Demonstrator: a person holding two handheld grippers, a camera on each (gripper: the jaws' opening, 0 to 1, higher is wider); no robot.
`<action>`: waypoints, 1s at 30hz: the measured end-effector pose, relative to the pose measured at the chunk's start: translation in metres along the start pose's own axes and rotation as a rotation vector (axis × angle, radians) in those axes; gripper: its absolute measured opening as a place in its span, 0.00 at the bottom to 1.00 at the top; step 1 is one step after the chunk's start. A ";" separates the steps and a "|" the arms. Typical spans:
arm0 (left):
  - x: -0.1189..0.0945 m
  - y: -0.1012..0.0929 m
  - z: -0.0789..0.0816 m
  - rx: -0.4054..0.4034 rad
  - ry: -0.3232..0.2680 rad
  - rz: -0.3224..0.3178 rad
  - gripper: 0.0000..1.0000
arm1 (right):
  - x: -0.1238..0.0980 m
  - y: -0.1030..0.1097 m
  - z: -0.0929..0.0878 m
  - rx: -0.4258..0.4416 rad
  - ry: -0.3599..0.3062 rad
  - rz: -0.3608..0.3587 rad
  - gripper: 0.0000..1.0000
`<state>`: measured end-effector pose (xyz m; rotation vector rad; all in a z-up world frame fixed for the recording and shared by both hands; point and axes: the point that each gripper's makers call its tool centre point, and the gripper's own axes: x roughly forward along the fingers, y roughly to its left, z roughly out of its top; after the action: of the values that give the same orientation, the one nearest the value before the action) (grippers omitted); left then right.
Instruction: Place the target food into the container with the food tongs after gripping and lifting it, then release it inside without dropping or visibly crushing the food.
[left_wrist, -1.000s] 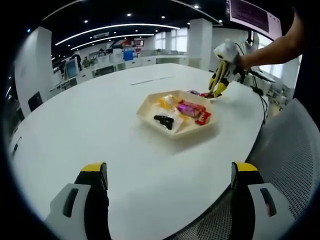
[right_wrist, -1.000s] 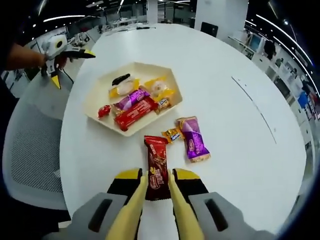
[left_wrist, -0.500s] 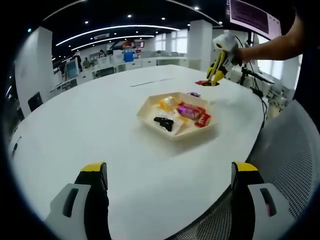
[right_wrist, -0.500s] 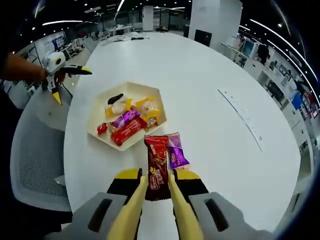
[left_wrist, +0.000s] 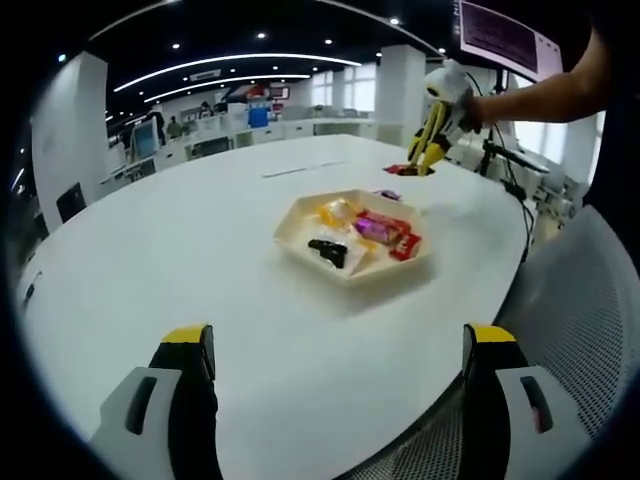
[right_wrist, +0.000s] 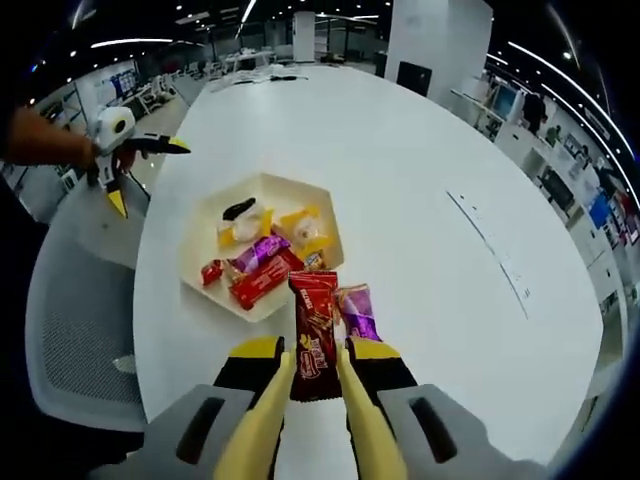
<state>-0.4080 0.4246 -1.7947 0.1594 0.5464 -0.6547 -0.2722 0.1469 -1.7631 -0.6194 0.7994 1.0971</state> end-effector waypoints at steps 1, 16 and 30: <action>0.000 0.000 0.000 0.001 0.001 0.001 0.99 | 0.001 0.000 0.002 0.002 -0.002 0.002 0.23; 0.002 -0.005 -0.004 0.013 0.023 -0.020 0.99 | 0.016 0.006 0.045 -0.072 -0.019 0.033 0.23; 0.001 -0.001 -0.001 0.011 0.008 -0.003 0.99 | 0.032 0.008 0.077 -0.120 -0.022 0.065 0.24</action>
<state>-0.4086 0.4232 -1.7962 0.1720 0.5512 -0.6607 -0.2530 0.2263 -1.7456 -0.6848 0.7423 1.2163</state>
